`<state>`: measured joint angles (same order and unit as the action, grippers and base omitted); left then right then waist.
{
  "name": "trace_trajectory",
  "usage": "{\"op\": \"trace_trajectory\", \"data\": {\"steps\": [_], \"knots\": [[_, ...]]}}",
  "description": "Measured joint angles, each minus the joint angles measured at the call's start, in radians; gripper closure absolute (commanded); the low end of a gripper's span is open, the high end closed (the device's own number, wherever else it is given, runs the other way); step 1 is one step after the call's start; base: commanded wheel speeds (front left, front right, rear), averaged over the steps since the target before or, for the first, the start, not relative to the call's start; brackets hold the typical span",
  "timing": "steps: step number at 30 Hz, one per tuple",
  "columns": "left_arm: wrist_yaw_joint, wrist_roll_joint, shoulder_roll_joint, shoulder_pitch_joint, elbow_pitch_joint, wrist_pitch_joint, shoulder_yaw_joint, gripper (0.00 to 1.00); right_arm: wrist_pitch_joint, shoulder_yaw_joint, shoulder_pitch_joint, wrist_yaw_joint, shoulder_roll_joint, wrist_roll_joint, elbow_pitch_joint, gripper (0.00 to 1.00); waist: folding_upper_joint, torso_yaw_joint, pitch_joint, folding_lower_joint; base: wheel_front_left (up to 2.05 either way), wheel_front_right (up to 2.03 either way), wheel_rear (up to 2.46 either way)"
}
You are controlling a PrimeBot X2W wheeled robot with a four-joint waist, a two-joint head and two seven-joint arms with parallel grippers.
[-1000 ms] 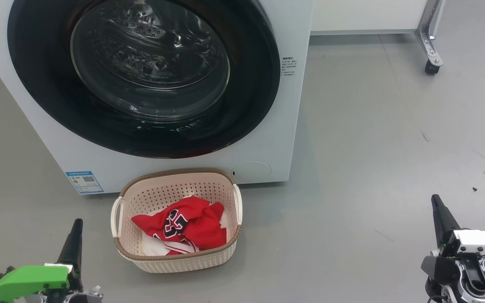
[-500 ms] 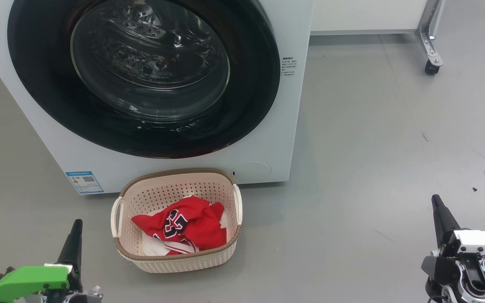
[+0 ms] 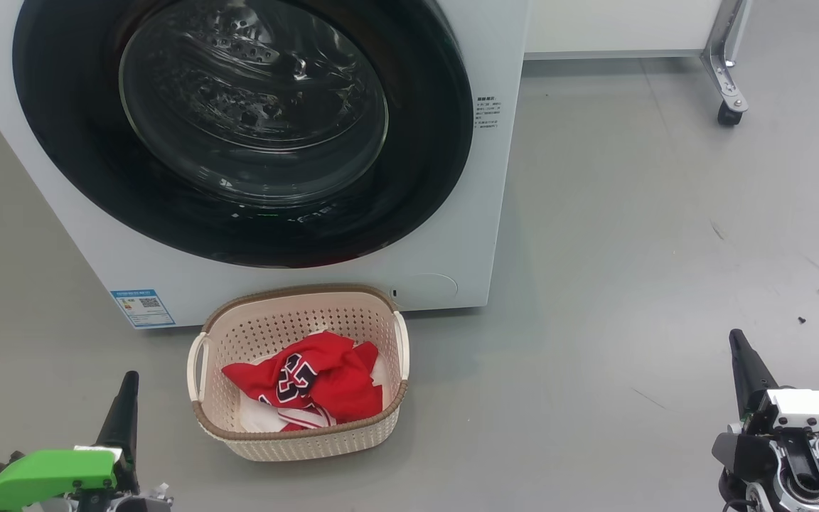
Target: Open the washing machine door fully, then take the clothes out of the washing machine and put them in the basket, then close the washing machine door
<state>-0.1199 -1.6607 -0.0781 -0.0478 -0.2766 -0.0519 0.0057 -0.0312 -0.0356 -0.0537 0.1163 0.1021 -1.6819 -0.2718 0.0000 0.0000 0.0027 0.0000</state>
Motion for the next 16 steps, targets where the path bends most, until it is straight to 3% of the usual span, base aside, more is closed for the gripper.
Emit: {"op": "trace_trajectory", "data": {"steps": [16], "knots": [[0.000, 0.000, 0.000, -0.003, -0.001, 0.000, 0.002, 1.00, 0.000, -0.002, 0.000, 0.000, 0.000, 0.000, -0.003, 1.00, 0.0000, 0.000, 0.000, 0.0000, 0.00, 0.00, 0.00]]}}
